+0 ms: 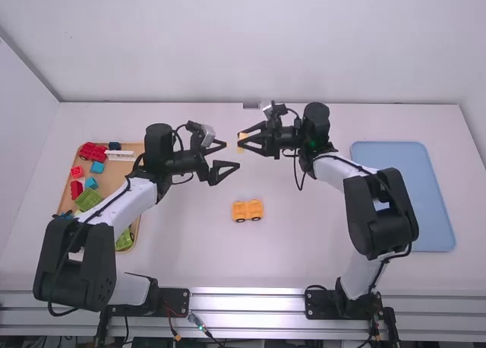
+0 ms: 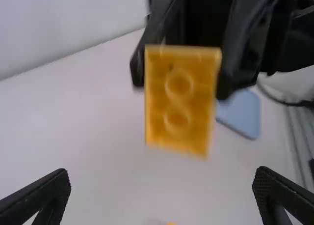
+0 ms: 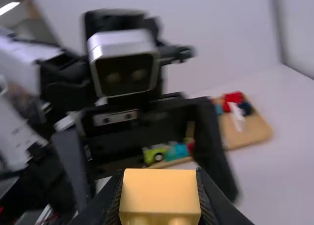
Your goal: Assemble lego blocks to make yellow taxi
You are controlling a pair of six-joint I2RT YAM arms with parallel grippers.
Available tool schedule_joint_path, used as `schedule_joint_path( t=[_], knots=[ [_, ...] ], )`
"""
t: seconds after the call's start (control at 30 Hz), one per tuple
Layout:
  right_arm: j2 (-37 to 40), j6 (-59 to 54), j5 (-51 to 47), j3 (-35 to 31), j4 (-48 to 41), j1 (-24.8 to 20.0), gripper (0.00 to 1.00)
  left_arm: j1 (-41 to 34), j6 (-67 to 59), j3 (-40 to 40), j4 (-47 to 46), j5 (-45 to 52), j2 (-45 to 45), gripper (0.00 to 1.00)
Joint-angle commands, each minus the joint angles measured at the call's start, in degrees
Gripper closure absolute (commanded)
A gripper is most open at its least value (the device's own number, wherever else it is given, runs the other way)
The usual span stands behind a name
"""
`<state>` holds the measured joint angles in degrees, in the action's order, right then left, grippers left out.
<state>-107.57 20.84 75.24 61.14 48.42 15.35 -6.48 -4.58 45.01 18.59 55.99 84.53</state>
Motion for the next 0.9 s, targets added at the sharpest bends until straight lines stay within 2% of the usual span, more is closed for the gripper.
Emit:
schedule_joint_path(
  t=[0.0, 0.07, 0.1, 0.13, 0.2, 0.23, 0.27, 0.33, 0.37, 0.43, 0.53, 0.6, 0.67, 0.73, 0.87],
  knots=[
    [-0.2, -6.7, -14.4, 1.6, -6.3, -2.4, 0.91, 0.1, -0.9, -0.1, -2.4, -12.3, 0.3, 0.01],
    [0.0, -11.3, -24.6, 2.6, -17.9, -3.8, 0.91, 0.1, -0.9, -0.1, -3.8, -20.0, 0.3, 0.01],
    [0.0, -12.0, -25.9, 2.8, -19.7, -4.0, 0.91, 0.1, -0.9, -0.1, -3.9, -20.8, 0.3, 0.01],
    [0.3, -15.5, -30.9, 4.6, -28.8, -4.5, 0.93, 0.2, -1.4, -0.1, -4.5, -24.1, 0.3, 0.01],
    [1.3, -20.8, -37.0, 7.7, -41.2, -4.8, 0.96, 0.1, -1.4, -0.1, -4.8, -27.1, 0.3, 0.01],
    [1.5, -21.8, -38.2, 8.3, -43.5, -4.8, 0.96, 0.1, -1.3, -0.1, -4.8, -27.6, 0.3, 0.01],
    [2.4, -26.2, -43.3, 11.1, -52.9, -4.7, 0.97, 0.2, -1.3, -0.1, -4.9, -29.5, 0.3, 0.01],
    [2.9, -33.2, -50.4, 15.7, -65.9, -3.6, 0.97, 0.9, -1.3, -0.1, -4.7, -30.6, 0.3, 0.01],
    [2.9, -34.6, -51.6, 16.6, -68.3, -3.4, 0.97, 1.0, -1.3, -0.1, -4.6, -30.7, 0.3, 0.01],
    [2.9, -43.5, -58.4, 20.7, -81.5, -1.7, 0.97, 1.6, -1.3, -0.1, -4.2, -31.3, 0.3, 0.01],
    [2.9, -54.5, -66.1, 23.0, -96.6, 1.0, 0.98, 2.8, -1.3, -0.1, -3.6, -31.4, 0.3, 0.01],
    [2.9, -61.2, -68.8, 21.9, -101.9, 3.5, 1.00, 3.8, -1.3, -0.1, -3.5, -31.4, 0.3, 0.01],
    [2.9, -64.7, -69.9, 20.3, -102.7, 5.3, 1.00, 4.3, -1.3, -0.1, -3.5, -31.4, 0.3, 0.01],
    [2.9, -68.8, -73.4, 16.8, -101.1, 8.2, 1.00, 4.2, -1.3, -0.1, -3.7, -31.4, 0.3, 0.01],
    [2.9, -68.7, -80.9, 10.8, -96.5, 12.4, 1.00, 4.2, -1.3, -0.1, -3.8, -31.5, 0.3, 0.01]
  ],
)
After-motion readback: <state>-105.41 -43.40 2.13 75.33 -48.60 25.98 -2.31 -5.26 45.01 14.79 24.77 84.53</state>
